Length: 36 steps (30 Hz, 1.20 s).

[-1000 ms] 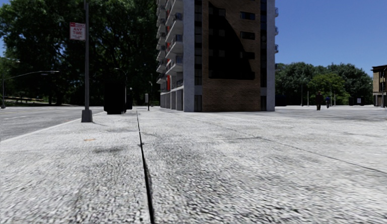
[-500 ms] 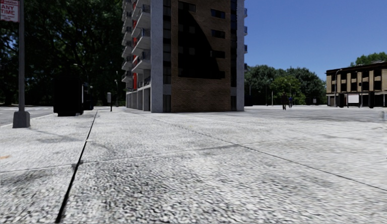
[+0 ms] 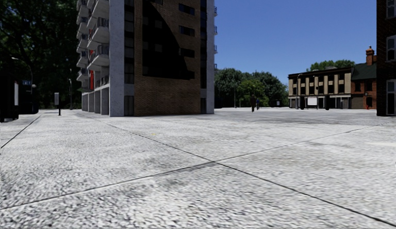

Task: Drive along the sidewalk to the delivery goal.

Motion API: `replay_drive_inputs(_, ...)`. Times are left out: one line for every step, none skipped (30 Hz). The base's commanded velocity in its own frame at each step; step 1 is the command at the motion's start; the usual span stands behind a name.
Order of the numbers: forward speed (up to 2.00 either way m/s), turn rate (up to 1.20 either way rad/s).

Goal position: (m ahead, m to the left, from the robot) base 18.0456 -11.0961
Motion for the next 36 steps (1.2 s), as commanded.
replay_drive_inputs(1.96, -0.48)
replay_drive_inputs(1.96, -0.48)
replay_drive_inputs(1.96, -0.48)
replay_drive_inputs(1.96, -0.48)
replay_drive_inputs(1.96, -0.48)
replay_drive_inputs(1.96, -0.48)
replay_drive_inputs(1.96, -0.48)
replay_drive_inputs(1.96, -0.48)
replay_drive_inputs(1.96, -0.48)
replay_drive_inputs(1.96, -0.48)
replay_drive_inputs(1.96, -0.48)
replay_drive_inputs(1.96, -0.48)
replay_drive_inputs(1.96, -0.48)
replay_drive_inputs(1.96, -0.48)
replay_drive_inputs(1.96, -0.48)
replay_drive_inputs(1.96, -0.48)
replay_drive_inputs(1.96, -0.48)
replay_drive_inputs(1.96, -0.48)
replay_drive_inputs(1.96, -0.48)
replay_drive_inputs(1.96, -0.48)
replay_drive_inputs(1.96, -0.48)
replay_drive_inputs(1.96, -0.48)
replay_drive_inputs(1.96, -0.48)
replay_drive_inputs(1.96, -0.48)
replay_drive_inputs(1.96, -0.38)
replay_drive_inputs(1.96, -0.32)
replay_drive_inputs(1.96, -0.32)
replay_drive_inputs(1.96, -0.29)
replay_drive_inputs(1.96, -0.29)
replay_drive_inputs(1.96, -0.29)
replay_drive_inputs(1.96, -0.27)
replay_drive_inputs(1.96, -0.21)
replay_drive_inputs(1.96, -0.08)
replay_drive_inputs(1.96, -0.08)
replay_drive_inputs(1.96, 0.00)
replay_drive_inputs(1.96, 0.00)
